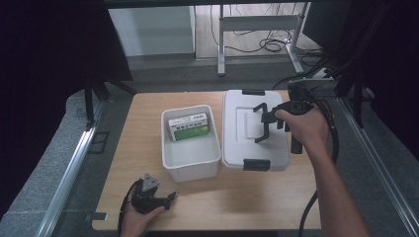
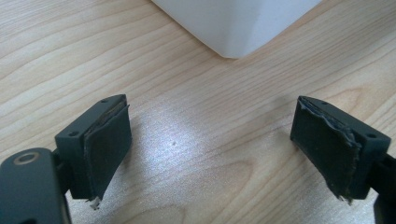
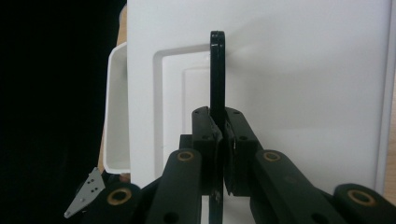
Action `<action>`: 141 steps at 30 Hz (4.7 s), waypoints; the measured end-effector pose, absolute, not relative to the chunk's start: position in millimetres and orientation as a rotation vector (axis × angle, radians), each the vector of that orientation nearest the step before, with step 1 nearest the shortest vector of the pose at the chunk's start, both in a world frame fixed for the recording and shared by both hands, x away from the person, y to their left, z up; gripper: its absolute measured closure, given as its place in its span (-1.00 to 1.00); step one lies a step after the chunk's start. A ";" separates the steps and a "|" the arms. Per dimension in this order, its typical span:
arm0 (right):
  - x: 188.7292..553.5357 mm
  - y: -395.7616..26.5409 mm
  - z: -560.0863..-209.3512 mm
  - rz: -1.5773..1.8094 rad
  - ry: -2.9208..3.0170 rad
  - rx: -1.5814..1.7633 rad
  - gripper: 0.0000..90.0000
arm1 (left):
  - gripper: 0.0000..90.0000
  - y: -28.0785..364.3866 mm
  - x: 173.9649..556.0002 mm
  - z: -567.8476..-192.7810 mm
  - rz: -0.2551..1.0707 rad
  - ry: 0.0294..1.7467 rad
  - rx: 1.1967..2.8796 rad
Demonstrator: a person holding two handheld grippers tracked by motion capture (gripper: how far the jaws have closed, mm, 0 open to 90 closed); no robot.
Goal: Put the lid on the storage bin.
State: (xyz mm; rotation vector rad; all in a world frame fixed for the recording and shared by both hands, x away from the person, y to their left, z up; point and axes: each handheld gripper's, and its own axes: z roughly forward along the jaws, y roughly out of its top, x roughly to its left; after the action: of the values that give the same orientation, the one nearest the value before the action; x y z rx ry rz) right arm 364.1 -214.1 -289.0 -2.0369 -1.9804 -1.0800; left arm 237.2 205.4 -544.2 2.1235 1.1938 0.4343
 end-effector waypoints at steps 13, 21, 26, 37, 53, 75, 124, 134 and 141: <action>372.8 -189.0 -283.0 -1.084 -1.995 -1.979 0.88 | -0.73 205.4 237.2 -544.2 0.434 1.193 2.124; 377.3 -173.8 -281.0 -1.068 -2.016 -1.956 0.88 | -0.73 205.5 237.3 -544.2 0.433 1.192 2.124; 380.0 -165.2 -281.1 -1.063 -2.028 -1.943 0.88 | -0.73 205.5 237.2 -544.3 0.434 1.192 2.123; 385.6 -148.2 -281.6 -1.055 -2.035 -1.915 0.88 | -0.73 205.5 237.3 -544.3 0.434 1.191 2.123; 394.5 -126.7 -281.3 -1.044 -2.048 -1.893 0.88 | -0.73 205.5 237.3 -544.3 0.433 1.192 2.123; 409.0 -99.6 -285.6 -1.010 -2.053 -1.887 0.88 | -0.73 205.3 237.1 -544.3 0.432 1.194 2.121; 430.5 -36.8 -317.4 -0.887 -2.088 -1.810 0.88 | -0.73 205.5 237.2 -544.5 0.430 1.191 2.121; 438.0 -26.4 -327.9 -0.841 -2.088 -1.816 0.88 | -0.73 205.7 237.2 -544.4 0.429 1.188 2.125; 442.9 -18.8 -337.2 -0.813 -2.085 -1.819 0.88 | -0.73 206.2 237.2 -544.2 0.429 1.183 2.129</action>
State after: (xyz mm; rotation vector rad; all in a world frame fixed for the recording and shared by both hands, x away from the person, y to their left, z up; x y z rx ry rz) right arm 442.9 -18.8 -337.2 -1.8190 -2.0847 -0.8129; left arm 237.2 206.2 -544.2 2.1290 1.1829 0.4294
